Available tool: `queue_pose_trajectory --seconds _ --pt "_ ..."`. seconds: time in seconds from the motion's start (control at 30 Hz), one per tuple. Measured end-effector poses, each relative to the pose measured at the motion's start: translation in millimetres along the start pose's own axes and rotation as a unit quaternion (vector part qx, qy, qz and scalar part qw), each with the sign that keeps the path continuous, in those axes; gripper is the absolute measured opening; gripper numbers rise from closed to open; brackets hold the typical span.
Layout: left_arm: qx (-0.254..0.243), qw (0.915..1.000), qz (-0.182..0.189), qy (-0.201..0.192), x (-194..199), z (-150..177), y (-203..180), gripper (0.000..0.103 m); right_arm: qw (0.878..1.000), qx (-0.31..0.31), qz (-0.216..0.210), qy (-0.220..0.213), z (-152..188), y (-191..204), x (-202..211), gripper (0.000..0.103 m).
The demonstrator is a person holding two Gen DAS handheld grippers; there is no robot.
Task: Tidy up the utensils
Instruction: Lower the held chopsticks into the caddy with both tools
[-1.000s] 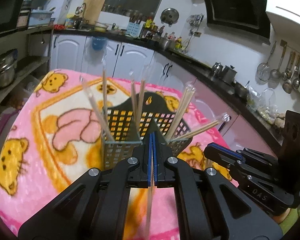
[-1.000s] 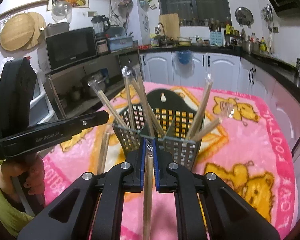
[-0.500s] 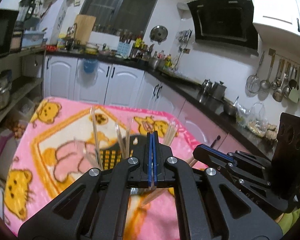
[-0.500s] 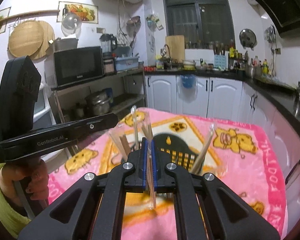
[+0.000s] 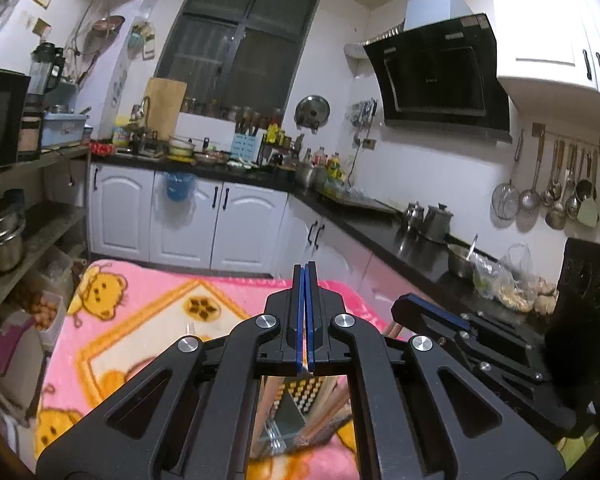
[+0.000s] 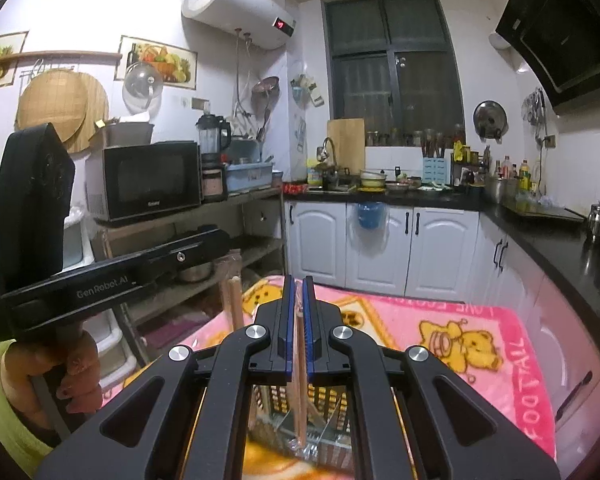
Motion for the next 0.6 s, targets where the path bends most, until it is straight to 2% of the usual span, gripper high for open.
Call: queue_pose_trajectory --seconds 0.2,0.6 --pt "0.005 0.9997 -0.014 -0.019 -7 -11 9 0.0 1.0 -0.009 0.006 0.006 6 -9 -17 0.004" --pt "0.024 0.9987 -0.03 0.034 -35 35 33 0.0 0.998 -0.033 0.011 0.059 43 -16 -43 0.005"
Point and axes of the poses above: each gripper's, at about its wrist camera, not at the fingertips, and x roughly against the way its jaws point, y to its left, z to its underside, the point moved 7 cm from there along -x, roughly the way its jaws point, and after that the axes turned 1 degree about -z, right-handed, at the moved point
